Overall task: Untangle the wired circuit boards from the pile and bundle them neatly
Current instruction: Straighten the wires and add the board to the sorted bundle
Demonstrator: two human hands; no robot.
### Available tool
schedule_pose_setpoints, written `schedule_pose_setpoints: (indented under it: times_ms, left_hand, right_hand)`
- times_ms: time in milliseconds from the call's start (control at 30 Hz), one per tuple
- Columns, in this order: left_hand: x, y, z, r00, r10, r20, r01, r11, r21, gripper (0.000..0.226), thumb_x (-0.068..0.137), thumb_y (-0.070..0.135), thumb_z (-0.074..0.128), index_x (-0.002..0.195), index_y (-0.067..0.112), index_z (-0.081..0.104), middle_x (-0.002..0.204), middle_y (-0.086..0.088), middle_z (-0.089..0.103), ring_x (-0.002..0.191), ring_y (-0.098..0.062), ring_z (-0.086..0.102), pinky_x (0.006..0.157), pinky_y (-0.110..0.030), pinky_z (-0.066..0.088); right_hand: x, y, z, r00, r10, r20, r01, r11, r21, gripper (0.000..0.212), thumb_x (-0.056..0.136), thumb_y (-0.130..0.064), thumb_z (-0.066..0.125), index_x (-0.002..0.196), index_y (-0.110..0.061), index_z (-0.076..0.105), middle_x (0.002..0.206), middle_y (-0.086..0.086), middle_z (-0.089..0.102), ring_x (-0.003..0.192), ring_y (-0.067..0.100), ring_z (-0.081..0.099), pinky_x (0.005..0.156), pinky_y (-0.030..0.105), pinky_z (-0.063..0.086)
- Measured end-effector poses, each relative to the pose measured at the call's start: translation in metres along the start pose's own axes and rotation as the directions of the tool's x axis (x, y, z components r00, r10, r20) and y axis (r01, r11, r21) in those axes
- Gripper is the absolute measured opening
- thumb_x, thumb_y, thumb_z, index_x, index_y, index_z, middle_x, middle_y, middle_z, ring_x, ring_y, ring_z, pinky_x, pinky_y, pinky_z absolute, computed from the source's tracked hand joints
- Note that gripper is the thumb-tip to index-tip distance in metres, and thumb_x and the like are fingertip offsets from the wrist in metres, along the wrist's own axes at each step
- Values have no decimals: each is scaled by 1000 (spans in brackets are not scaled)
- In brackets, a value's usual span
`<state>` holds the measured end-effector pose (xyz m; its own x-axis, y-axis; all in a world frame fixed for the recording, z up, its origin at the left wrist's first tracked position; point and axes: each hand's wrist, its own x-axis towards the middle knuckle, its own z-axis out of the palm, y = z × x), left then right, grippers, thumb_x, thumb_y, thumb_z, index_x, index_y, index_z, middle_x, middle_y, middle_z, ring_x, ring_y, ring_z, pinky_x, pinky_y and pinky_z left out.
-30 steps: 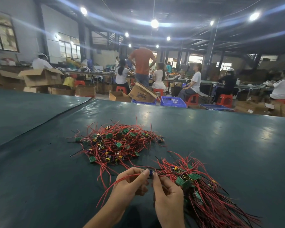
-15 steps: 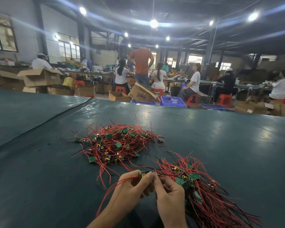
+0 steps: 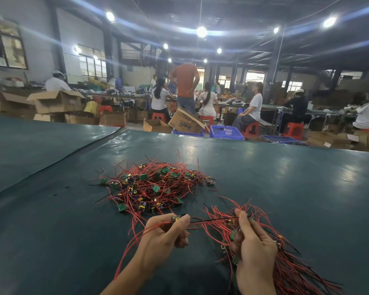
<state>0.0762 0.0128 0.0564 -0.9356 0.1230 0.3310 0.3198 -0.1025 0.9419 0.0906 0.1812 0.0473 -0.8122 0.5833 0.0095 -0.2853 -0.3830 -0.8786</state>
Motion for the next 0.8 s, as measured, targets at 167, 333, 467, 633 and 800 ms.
schedule_pose_setpoints:
  times_ms: [167, 333, 467, 633, 800]
  left_hand:
    - [-1, -3, 2, 998, -64, -22, 63, 997, -38, 42, 80, 41, 65, 57, 7, 61, 57, -14, 61, 51, -23, 55, 50, -28, 45]
    - [-4, -6, 8, 997, -76, 33, 75, 996, 46, 36, 75, 46, 63, 58, 15, 66, 59, -11, 66, 53, -21, 60, 51, -27, 48]
    - [-6, -8, 12, 993, -59, 99, 51, 996, 77, 39, 79, 46, 68, 56, 16, 67, 55, -9, 65, 50, -19, 59, 53, -27, 48]
    - [-1, -7, 7, 997, -59, 58, 57, 998, 30, 42, 67, 50, 66, 46, 13, 61, 49, -10, 59, 47, -18, 52, 53, -24, 43]
    - [0, -3, 1, 997, -19, 77, 17, 1000, 18, 44, 76, 45, 71, 51, 10, 64, 53, -11, 62, 50, -17, 54, 55, -24, 45]
  right_hand:
    - [-8, 5, 5, 1000, -4, 28, 5, 1000, -19, 16, 83, -28, 68, 76, -18, 78, 48, -4, 53, 34, 5, 33, 33, 19, 28]
    - [-33, 19, 18, 962, -45, 268, 119, 957, -265, 26, 84, -36, 66, 69, -17, 75, 46, -3, 48, 43, 6, 39, 42, 15, 35]
    - [-37, 24, 23, 968, -51, 246, 121, 953, -277, 29, 90, -22, 63, 66, -28, 79, 52, -4, 64, 45, 6, 53, 46, 16, 43]
    - [-17, 14, 15, 997, 71, 9, -70, 994, -86, 31, 92, -22, 62, 67, -21, 79, 46, -7, 39, 34, 3, 26, 34, 17, 26]
    - [-4, 3, 4, 998, 58, -39, -55, 996, 75, 27, 93, -20, 61, 75, -10, 78, 50, -6, 46, 34, 2, 28, 31, 15, 24]
